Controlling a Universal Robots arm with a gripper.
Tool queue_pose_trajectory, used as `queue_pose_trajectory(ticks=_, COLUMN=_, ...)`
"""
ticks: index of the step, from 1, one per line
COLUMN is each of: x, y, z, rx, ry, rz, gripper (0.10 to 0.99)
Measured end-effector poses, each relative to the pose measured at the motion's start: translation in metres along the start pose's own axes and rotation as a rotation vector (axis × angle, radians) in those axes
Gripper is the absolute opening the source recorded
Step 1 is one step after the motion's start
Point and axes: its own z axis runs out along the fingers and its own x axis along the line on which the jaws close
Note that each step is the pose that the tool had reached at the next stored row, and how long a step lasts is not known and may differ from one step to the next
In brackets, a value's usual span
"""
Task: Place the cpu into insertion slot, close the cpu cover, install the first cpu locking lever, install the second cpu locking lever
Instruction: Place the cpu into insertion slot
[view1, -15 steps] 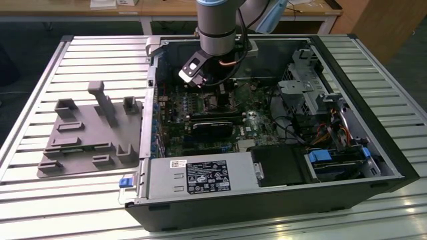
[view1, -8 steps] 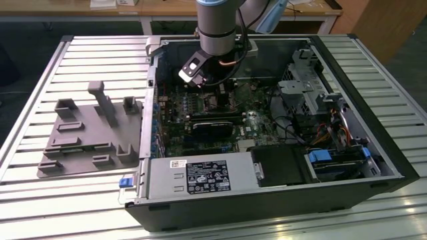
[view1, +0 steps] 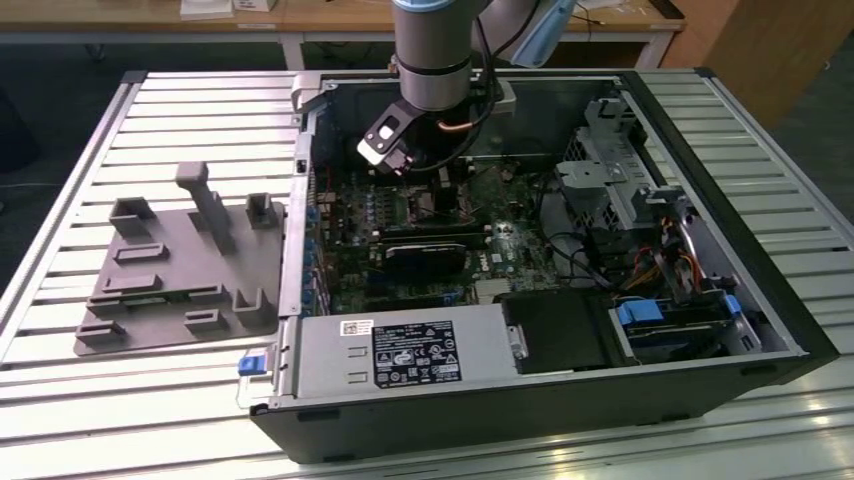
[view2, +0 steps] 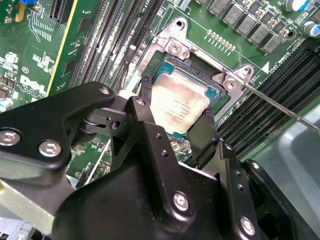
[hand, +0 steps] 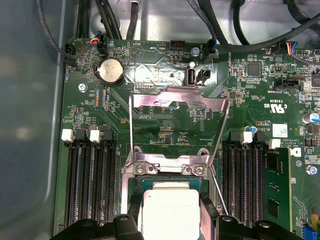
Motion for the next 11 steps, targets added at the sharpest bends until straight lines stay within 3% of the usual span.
queue_pose_trajectory(ticks=4, x=0.0001, y=0.0000, z=0.0002, rx=0.000, ry=0.0003, rz=0.000, gripper=0.545)
queue_pose_trajectory(ticks=5, x=0.0000, y=0.0000, z=0.0001, rx=0.000, ry=0.0001, rz=0.000, gripper=0.612)
queue_pose_trajectory(ticks=11, x=0.0000, y=-0.0001, z=-0.0001, rx=0.000, ry=0.0026, rz=0.000, gripper=0.612)
